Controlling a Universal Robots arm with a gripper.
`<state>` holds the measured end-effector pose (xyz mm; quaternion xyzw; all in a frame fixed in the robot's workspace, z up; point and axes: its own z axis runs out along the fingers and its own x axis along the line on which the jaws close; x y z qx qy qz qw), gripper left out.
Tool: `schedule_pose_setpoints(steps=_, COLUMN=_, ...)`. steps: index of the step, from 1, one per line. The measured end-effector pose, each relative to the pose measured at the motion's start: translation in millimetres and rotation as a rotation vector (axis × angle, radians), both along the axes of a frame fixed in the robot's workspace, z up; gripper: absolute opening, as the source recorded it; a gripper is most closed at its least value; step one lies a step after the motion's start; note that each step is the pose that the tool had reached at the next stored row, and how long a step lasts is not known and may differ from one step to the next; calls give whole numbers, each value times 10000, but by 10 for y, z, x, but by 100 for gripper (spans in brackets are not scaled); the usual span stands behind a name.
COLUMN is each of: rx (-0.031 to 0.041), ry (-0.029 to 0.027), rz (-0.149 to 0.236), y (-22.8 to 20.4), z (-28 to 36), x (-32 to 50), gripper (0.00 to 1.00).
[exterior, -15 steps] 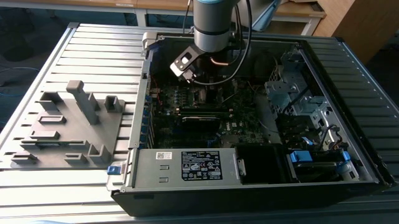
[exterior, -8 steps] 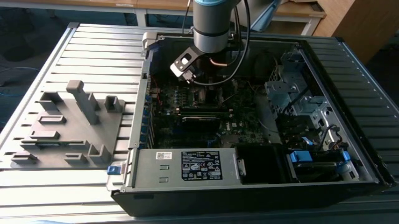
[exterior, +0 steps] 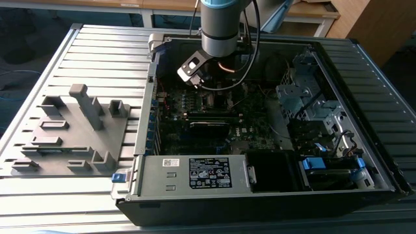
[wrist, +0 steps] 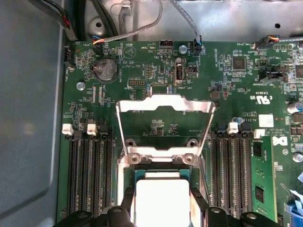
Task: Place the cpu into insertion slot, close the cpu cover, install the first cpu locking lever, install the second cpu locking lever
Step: 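Place the cpu into insertion slot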
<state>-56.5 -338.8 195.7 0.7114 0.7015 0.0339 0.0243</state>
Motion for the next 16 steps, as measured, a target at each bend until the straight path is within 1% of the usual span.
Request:
schedule_pose_setpoints(steps=7, rx=-2, ry=0, rz=-31, y=0, z=-26, x=-11, gripper=54)
schedule_pose_setpoints(steps=9, rx=-2, ry=6, rz=-37, y=0, z=-28, x=-17, gripper=54)
schedule_pose_setpoints(steps=16, rx=-1, ry=1, rz=-38, y=5, z=-33, x=-14, gripper=54)
